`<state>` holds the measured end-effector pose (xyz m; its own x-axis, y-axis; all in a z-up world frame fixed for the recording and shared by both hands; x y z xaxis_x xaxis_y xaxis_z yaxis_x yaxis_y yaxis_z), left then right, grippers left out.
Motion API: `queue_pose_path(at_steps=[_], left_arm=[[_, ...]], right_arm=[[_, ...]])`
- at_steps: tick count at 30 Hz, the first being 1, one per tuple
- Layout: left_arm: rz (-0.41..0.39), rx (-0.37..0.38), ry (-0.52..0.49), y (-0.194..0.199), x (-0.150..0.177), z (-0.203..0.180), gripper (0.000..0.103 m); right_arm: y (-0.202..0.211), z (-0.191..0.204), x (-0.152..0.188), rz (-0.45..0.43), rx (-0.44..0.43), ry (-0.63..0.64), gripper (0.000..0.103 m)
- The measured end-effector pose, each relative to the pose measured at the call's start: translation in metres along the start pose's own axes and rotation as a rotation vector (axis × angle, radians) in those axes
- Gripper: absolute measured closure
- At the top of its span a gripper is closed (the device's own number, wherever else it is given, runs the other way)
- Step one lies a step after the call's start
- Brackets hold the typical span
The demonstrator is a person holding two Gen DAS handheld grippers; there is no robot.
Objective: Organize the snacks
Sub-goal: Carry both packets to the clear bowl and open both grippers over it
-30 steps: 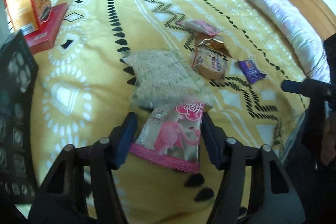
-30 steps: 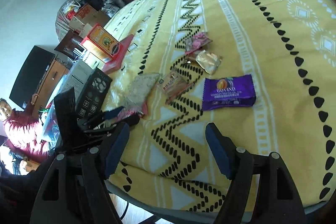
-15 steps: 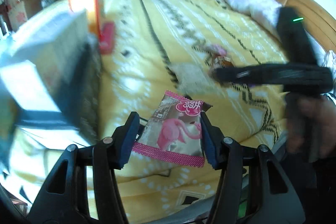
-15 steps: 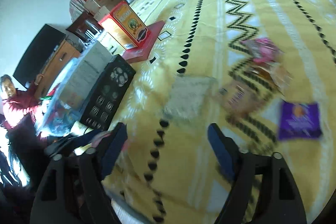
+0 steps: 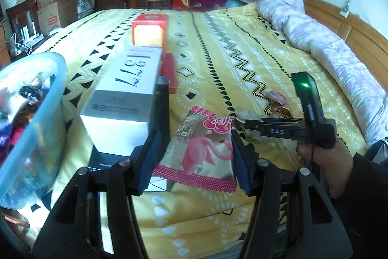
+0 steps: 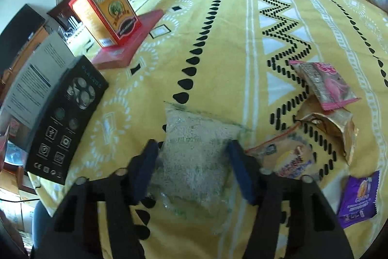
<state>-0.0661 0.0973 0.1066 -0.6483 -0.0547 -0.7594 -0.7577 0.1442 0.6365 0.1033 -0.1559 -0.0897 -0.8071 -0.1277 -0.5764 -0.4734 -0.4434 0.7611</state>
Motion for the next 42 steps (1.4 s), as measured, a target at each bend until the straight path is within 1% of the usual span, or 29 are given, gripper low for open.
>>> queue_pose_path(at_steps=[2,4,7,8,9,10,11,14,16,23,24,25,26,27,28,29,31,36,39,42], left_arm=[[-0.008,0.005,0.004,0.003,-0.002,0.001,0.046],[-0.022,0.007,0.006,0.007,-0.005,0.001,0.046],[-0.038,0.014,0.001,0.012,-0.009,0.000,0.046],[-0.039,0.016,-0.002,0.013,-0.008,0.000,0.046],[-0.040,0.019,0.000,0.013,-0.007,0.000,0.046],[-0.038,0.024,0.004,0.014,-0.006,0.000,0.046],[-0.035,0.027,0.005,0.015,-0.004,0.000,0.046],[-0.027,0.034,0.008,0.015,-0.001,0.001,0.046],[-0.023,0.031,0.008,0.014,-0.001,0.002,0.046],[-0.044,0.031,0.018,0.021,-0.009,0.005,0.046],[-0.045,0.032,0.019,0.021,-0.010,0.005,0.046],[-0.047,0.033,0.021,0.022,-0.012,0.005,0.046],[-0.050,0.035,0.024,0.023,-0.013,0.005,0.046],[-0.053,0.038,0.025,0.024,-0.014,0.005,0.046],[-0.059,0.041,0.024,0.026,-0.016,0.004,0.046],[-0.066,0.046,0.021,0.028,-0.019,0.002,0.046],[-0.080,0.053,0.012,0.032,-0.024,0.000,0.046],[-0.125,0.064,0.016,0.047,-0.037,0.000,0.046],[-0.154,0.053,0.021,0.057,-0.048,0.007,0.046],[-0.202,0.017,0.034,0.069,-0.065,0.024,0.046]], right_arm=[[0.011,0.005,-0.002,-0.021,-0.004,0.022,0.057],[0.020,0.010,-0.004,-0.037,-0.019,0.028,0.061],[0.032,0.017,-0.007,-0.054,-0.022,0.043,0.062],[0.028,0.017,-0.003,-0.022,-0.036,0.038,0.062],[0.022,0.018,-0.001,0.001,-0.040,0.026,0.060],[0.021,0.017,0.003,0.007,-0.036,0.022,0.051],[0.019,0.017,0.008,0.014,-0.035,0.022,0.038],[0.016,0.018,0.020,0.031,-0.025,0.037,0.023],[0.012,0.017,0.023,0.045,-0.014,0.041,0.019],[-0.012,0.014,0.021,0.089,0.001,0.052,0.017],[-0.013,0.013,0.021,0.090,-0.001,0.058,0.017],[-0.013,0.012,0.020,0.086,0.003,0.061,0.025],[-0.011,0.009,0.019,0.075,0.008,0.057,0.037],[-0.010,0.006,0.018,0.071,-0.004,0.048,0.040],[-0.007,0.003,0.018,0.065,-0.024,0.034,0.051],[-0.001,0.003,0.017,0.054,-0.035,0.031,0.058],[0.007,0.005,0.016,0.033,-0.027,0.043,0.060],[0.046,0.018,0.002,-0.070,-0.041,0.050,0.060],[0.079,0.037,-0.018,-0.143,-0.051,0.085,0.060],[0.114,0.066,-0.047,-0.220,-0.077,0.142,0.060]])
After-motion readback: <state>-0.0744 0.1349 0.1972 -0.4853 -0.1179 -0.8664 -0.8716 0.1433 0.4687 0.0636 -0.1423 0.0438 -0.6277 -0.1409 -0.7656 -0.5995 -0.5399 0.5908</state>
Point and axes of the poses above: each gripper's, at about its wrist camera, not at the fingertips, and y roughly against the way its jaws point, z to its left, x to its underside, the point moved 5 cm from there along -y, roughly the way its jaws point, and after that the axes turned 3 degrees about -z, right-handed, at the moved point
